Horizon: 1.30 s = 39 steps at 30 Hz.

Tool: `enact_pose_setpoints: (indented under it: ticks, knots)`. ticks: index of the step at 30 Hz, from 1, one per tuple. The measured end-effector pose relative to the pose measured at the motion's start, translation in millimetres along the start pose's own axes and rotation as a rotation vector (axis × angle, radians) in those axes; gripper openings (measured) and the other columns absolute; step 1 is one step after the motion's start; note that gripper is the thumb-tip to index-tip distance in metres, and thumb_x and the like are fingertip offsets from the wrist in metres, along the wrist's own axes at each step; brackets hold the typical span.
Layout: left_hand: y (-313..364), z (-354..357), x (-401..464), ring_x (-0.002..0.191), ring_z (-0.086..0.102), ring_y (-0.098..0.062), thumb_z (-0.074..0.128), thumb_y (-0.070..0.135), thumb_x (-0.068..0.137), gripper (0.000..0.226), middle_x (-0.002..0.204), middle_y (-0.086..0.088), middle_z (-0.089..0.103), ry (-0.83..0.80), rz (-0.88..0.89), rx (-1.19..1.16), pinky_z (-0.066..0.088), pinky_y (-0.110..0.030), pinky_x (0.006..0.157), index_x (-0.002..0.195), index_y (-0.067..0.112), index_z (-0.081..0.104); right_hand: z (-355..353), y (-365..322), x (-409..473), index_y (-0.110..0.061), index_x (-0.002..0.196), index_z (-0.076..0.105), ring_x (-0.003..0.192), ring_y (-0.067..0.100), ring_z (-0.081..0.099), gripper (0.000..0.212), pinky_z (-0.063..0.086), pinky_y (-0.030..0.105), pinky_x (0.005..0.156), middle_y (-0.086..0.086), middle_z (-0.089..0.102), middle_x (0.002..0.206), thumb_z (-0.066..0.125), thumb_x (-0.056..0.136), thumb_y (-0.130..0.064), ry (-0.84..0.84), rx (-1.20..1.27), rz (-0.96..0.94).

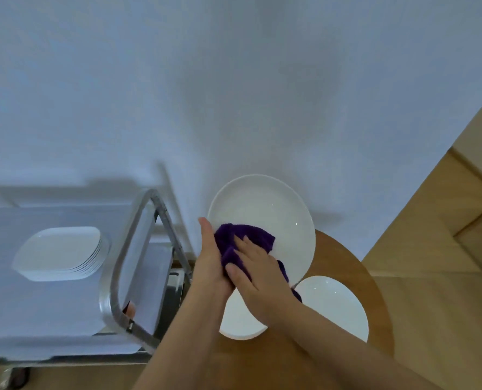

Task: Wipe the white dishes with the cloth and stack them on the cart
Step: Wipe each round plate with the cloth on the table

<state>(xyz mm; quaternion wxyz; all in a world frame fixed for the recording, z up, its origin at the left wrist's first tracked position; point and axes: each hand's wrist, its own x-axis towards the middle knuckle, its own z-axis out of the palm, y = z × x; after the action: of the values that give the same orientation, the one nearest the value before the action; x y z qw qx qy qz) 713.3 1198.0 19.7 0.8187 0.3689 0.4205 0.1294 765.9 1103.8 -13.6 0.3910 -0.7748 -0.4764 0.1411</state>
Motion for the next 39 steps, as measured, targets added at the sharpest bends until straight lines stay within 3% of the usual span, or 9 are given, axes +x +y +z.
enact_pose_setpoints:
  ticks: [7, 11, 16, 21, 26, 29, 31, 35, 39]
  knots:
    - [20, -2, 6, 0.119, 0.054, -0.043, 0.049, 0.079, 0.057, 0.103, 0.130, -0.020, 0.058, -0.241, 0.066, 0.070, 0.039, -0.059, 0.104, 0.137, 0.014, 0.049, -26, 57, -31, -0.024, 0.125, 0.060, 0.120, 0.033, 0.053, 0.058, 0.051, 0.047, 0.082, 0.006, 0.058, 0.129, 0.077, 0.071, -0.038, 0.125, -0.759, -0.572]
    - [32, -1, 3, 0.117, 0.057, -0.040, 0.048, 0.078, 0.057, 0.100, 0.127, -0.018, 0.061, -0.216, 0.081, 0.164, 0.041, -0.058, 0.103, 0.134, 0.014, 0.052, -33, 67, -29, -0.022, 0.128, 0.051, 0.113, 0.035, 0.058, 0.048, 0.052, 0.046, 0.080, 0.008, 0.062, 0.125, 0.065, 0.082, -0.023, 0.220, -0.843, -0.651]
    - [44, -4, 6, 0.093, 0.070, -0.031, 0.054, 0.063, 0.081, 0.063, 0.110, -0.012, 0.071, -0.099, 0.076, 0.133, 0.060, -0.042, 0.070, 0.121, 0.014, 0.060, -40, 56, -23, -0.016, 0.110, 0.069, 0.087, 0.029, 0.067, 0.043, 0.055, 0.033, 0.059, 0.008, 0.069, 0.108, 0.080, 0.068, -0.017, 0.196, -0.779, -0.596]
    - [-4, 19, 6, 0.098, 0.066, -0.027, 0.064, 0.040, 0.088, 0.053, 0.109, -0.006, 0.066, 0.066, 0.223, 0.030, 0.056, -0.046, 0.085, 0.136, 0.030, 0.043, -20, 21, -4, -0.009, 0.091, 0.070, 0.063, 0.023, 0.063, 0.047, 0.049, 0.027, 0.047, 0.005, 0.070, 0.088, 0.083, 0.046, -0.001, 0.276, -0.559, -0.349]
    - [-4, 5, 13, 0.097, 0.067, -0.026, 0.049, 0.054, 0.092, 0.046, 0.115, -0.004, 0.065, 0.206, 0.224, -0.099, 0.058, -0.045, 0.081, 0.131, 0.030, 0.051, -15, 2, -10, -0.011, 0.109, 0.067, 0.102, 0.025, 0.064, 0.042, 0.056, 0.034, 0.077, 0.005, 0.066, 0.117, 0.077, 0.071, -0.025, 0.100, -0.435, -0.360]
    - [7, -8, 13, 0.107, 0.063, -0.036, 0.050, 0.060, 0.089, 0.054, 0.122, -0.010, 0.063, 0.057, 0.109, -0.094, 0.051, -0.056, 0.091, 0.131, 0.027, 0.052, -34, 19, -22, -0.020, 0.130, 0.054, 0.136, 0.017, 0.035, 0.053, 0.030, 0.031, 0.109, -0.006, 0.043, 0.143, 0.042, 0.091, -0.054, -0.138, -0.260, -0.390]
    - [10, -13, 11, 0.113, 0.059, -0.040, 0.047, 0.058, 0.090, 0.053, 0.126, -0.013, 0.062, -0.055, 0.070, -0.085, 0.045, -0.060, 0.097, 0.132, 0.026, 0.053, -48, 35, -26, -0.022, 0.129, 0.055, 0.140, 0.016, 0.025, 0.052, 0.024, 0.033, 0.110, -0.008, 0.035, 0.146, 0.037, 0.092, -0.054, -0.207, -0.345, -0.445]
    - [11, -18, 7, 0.116, 0.057, -0.039, 0.050, 0.051, 0.092, 0.045, 0.125, -0.013, 0.062, -0.074, 0.107, -0.047, 0.041, -0.060, 0.102, 0.129, 0.025, 0.055, -74, 58, -18, -0.017, 0.122, 0.062, 0.132, 0.029, 0.038, 0.046, 0.040, 0.048, 0.100, 0.006, 0.048, 0.139, 0.053, 0.087, -0.046, -0.163, -0.622, -0.534]
    - [5, -17, -2, 0.110, 0.061, -0.036, 0.054, 0.047, 0.092, 0.039, 0.116, -0.012, 0.067, -0.072, 0.094, 0.054, 0.043, -0.057, 0.101, 0.122, 0.023, 0.058, -92, 65, 3, -0.021, 0.138, 0.045, 0.136, 0.032, 0.030, 0.057, 0.036, 0.053, 0.103, 0.006, 0.039, 0.146, 0.057, 0.086, -0.042, -0.103, -0.660, -0.379]
